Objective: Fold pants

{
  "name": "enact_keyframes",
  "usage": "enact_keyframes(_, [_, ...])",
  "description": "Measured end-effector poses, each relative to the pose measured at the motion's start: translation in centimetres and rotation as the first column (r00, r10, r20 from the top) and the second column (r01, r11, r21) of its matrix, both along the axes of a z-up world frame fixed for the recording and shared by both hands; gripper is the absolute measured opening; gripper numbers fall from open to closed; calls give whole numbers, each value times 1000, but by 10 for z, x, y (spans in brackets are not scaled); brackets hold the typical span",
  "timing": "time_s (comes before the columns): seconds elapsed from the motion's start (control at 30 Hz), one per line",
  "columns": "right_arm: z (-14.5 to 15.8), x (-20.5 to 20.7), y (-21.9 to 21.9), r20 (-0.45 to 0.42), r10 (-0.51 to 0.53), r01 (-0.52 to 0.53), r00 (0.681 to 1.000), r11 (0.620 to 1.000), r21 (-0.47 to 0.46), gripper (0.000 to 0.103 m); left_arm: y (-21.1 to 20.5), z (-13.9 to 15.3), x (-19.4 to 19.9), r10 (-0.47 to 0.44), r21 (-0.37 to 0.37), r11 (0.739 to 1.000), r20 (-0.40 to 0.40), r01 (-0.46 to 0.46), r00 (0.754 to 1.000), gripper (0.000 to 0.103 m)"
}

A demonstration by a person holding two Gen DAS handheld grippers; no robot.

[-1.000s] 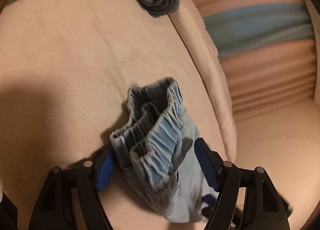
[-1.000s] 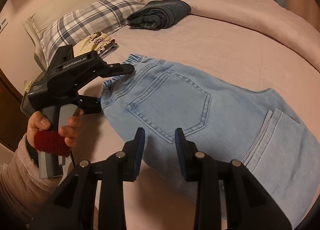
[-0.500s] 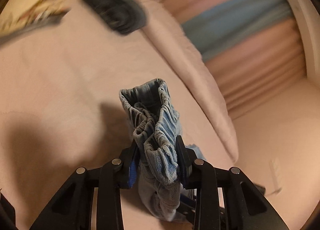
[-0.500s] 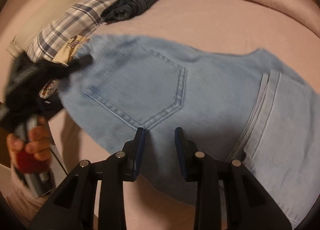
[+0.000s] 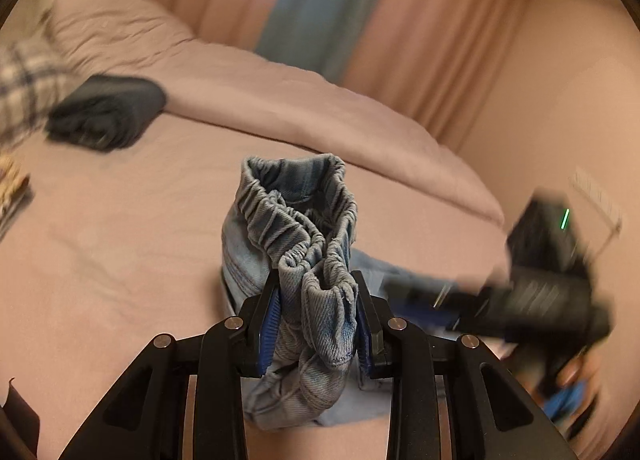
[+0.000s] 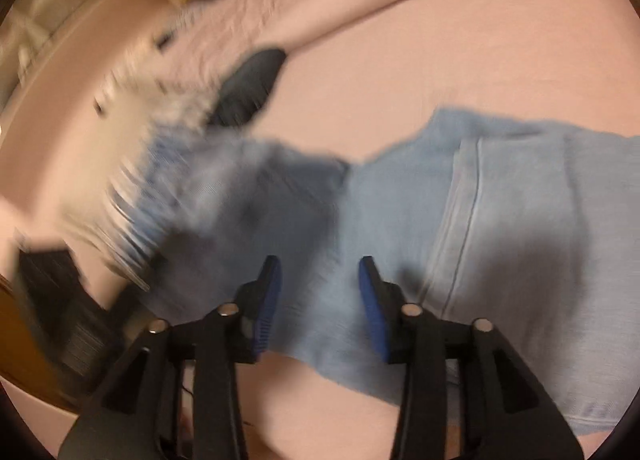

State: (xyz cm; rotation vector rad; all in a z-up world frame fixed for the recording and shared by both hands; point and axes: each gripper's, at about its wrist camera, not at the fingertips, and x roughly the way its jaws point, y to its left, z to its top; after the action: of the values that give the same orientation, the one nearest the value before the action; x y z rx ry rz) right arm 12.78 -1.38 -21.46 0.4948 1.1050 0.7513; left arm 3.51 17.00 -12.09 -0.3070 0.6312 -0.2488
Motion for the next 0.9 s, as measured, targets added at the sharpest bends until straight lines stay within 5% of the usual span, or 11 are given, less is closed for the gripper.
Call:
enact_keyframes(0.13, [34, 0, -14, 27, -19, 16, 999, 996, 93, 68, -30, -4, -5, -57, 101, 993, -2, 57, 998, 31])
enact_keyframes(0.37, [64, 4, 20, 96, 70, -60, 993, 993, -101, 69, -52, -16, -9, -85, 187, 978, -21, 87, 996, 31])
enact_keyframes(0.67, [58, 23, 36, 77, 102, -80, 992, 965, -249, 69, -62, -19, -10, -86, 236, 967, -32, 92, 996, 31])
enact_keyframes(0.9, [44, 35, 27, 21, 95, -89, 995, 973, -215, 36, -63, -19, -7, -79, 235, 968, -53, 89, 995, 31])
